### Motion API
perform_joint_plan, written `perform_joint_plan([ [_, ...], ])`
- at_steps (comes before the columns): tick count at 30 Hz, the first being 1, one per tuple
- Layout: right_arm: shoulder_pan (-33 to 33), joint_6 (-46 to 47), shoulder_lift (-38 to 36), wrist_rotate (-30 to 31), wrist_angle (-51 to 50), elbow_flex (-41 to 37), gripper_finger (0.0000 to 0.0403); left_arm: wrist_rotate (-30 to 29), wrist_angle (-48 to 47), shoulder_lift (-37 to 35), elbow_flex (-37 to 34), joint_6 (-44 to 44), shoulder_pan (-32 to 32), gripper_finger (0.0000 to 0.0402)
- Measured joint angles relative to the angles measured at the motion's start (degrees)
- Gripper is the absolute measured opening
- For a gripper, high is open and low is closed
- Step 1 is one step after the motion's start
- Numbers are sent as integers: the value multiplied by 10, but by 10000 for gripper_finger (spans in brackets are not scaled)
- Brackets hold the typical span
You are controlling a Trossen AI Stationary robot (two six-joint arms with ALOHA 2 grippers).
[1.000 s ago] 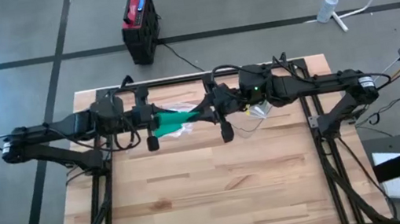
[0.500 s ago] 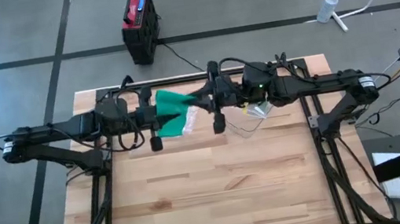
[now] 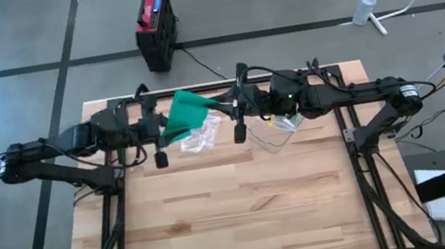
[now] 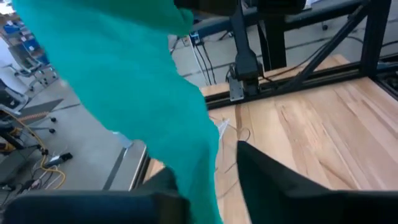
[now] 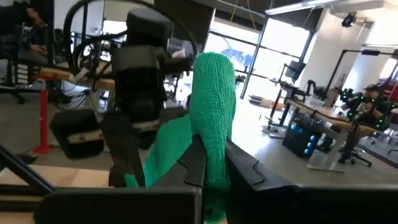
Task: Roll bandage
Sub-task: Roll the dark green bandage
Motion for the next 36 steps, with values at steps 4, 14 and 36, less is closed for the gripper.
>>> perform_joint_plan([
  [4, 0, -4, 0, 0, -5, 0, 18, -26, -43, -14, 13, 2, 0, 140],
  [14, 0, -55, -2, -1, -39, 0, 18, -62, -58, -32, 67, 9, 0, 254],
  [36, 2, -83, 0, -45, -98, 0, 18, -73, 43, 52, 62, 18, 0, 201],
])
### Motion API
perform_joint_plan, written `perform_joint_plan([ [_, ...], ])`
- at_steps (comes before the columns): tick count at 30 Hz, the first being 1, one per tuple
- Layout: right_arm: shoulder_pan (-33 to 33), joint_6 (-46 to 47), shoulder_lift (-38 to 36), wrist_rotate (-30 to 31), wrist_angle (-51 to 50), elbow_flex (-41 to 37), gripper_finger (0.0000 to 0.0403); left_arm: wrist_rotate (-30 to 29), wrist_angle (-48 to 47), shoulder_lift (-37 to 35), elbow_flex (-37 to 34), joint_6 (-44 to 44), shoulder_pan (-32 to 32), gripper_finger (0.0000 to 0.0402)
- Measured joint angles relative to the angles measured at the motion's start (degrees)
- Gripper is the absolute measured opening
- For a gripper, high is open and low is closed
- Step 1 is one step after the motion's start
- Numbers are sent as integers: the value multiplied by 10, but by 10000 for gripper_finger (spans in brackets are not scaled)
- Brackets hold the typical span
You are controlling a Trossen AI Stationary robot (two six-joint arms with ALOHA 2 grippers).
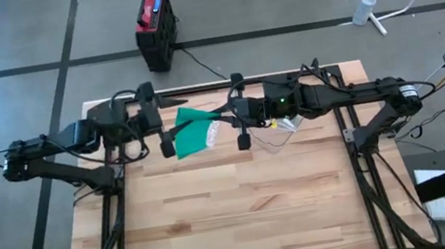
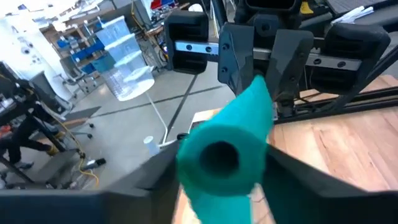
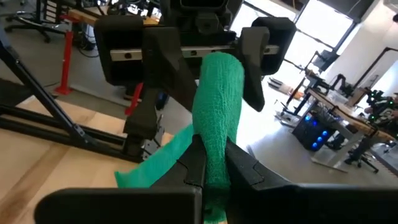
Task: Roll bandage
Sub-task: Roll the dark green bandage
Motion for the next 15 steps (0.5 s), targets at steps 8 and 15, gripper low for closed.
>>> perform_joint_plan([
  [8, 1, -5, 0, -2, -24, 0, 61, 23, -11, -3, 0, -57, 0, 18],
  [15, 8, -10, -16, 39, -81, -1, 139, 34, -17, -28, 0, -92, 0, 8],
])
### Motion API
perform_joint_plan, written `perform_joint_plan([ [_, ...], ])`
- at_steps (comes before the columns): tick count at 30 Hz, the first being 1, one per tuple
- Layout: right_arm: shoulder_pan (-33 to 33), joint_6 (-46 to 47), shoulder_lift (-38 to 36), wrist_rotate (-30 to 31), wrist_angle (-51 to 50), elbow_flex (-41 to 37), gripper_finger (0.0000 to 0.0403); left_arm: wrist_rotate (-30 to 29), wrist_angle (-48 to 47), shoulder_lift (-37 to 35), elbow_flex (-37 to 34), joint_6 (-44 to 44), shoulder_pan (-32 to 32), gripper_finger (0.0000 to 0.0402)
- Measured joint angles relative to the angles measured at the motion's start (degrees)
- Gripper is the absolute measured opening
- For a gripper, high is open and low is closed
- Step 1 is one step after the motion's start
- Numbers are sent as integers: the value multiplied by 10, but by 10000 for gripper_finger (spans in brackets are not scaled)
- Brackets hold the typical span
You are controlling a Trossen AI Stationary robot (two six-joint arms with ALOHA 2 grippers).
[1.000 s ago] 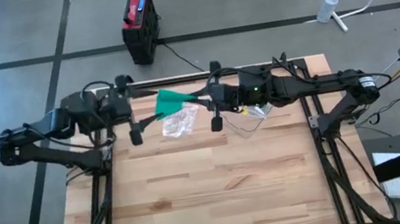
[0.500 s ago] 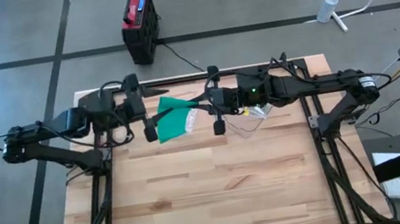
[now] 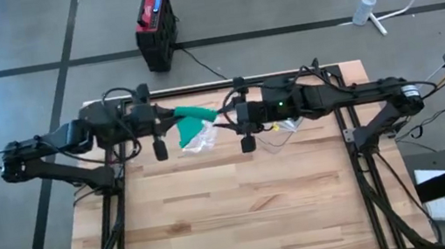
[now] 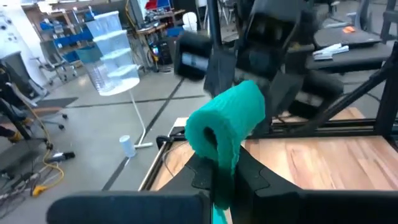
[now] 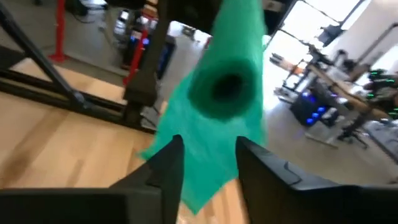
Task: Roll bandage
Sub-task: Roll the dark green bandage
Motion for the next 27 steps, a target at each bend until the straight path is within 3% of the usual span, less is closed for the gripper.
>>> perform_joint_plan([
  [10, 18, -4, -30, 3, 77, 1, 191, 0, -12, 14, 0, 2, 0, 9],
  [17, 15, 4, 15, 5, 79, 0, 184, 26, -15, 32, 0, -2, 0, 9],
  [27, 5, 72, 15, 0, 53, 0, 158, 89, -21, 31, 0, 18, 0, 9],
])
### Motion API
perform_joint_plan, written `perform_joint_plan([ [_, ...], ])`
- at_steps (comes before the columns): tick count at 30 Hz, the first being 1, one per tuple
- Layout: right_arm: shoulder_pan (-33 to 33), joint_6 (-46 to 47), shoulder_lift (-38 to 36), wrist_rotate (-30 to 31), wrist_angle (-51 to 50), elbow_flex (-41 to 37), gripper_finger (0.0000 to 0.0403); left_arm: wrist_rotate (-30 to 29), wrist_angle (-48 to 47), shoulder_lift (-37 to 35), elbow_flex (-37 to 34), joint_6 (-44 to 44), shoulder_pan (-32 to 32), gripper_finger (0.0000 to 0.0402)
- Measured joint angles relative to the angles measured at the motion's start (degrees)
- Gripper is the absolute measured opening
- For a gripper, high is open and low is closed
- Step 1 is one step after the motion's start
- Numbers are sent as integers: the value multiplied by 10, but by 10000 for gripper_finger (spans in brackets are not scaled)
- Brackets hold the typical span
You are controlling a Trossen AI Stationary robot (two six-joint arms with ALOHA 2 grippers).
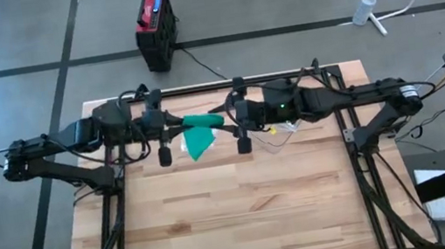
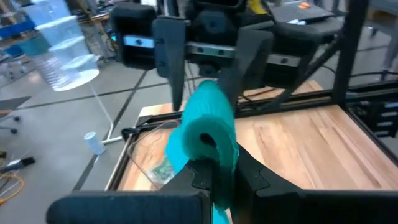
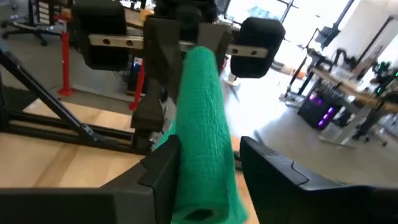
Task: Roll bandage
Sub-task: Roll the dark green bandage
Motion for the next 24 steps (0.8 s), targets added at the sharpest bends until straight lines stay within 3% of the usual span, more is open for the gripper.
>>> perform_joint_plan([
  [7, -3, 9, 0, -5, -26, 0, 121, 27, -1, 6, 0, 35, -3, 9],
  [12, -4, 6, 0, -30, -31, 0, 73, 31, 0, 6, 0, 49, -3, 17],
  [17, -3, -12, -12, -43, -53, 0, 13, 34, -26, -4, 0, 56, -4, 65],
  [21, -3, 3, -35, -41, -83, 6, 19, 24, -55, -16, 0, 40, -4, 115],
  [24, -3, 25, -43, -41, -93, 14, 20, 19, -26, -13, -20, 7, -4, 152],
])
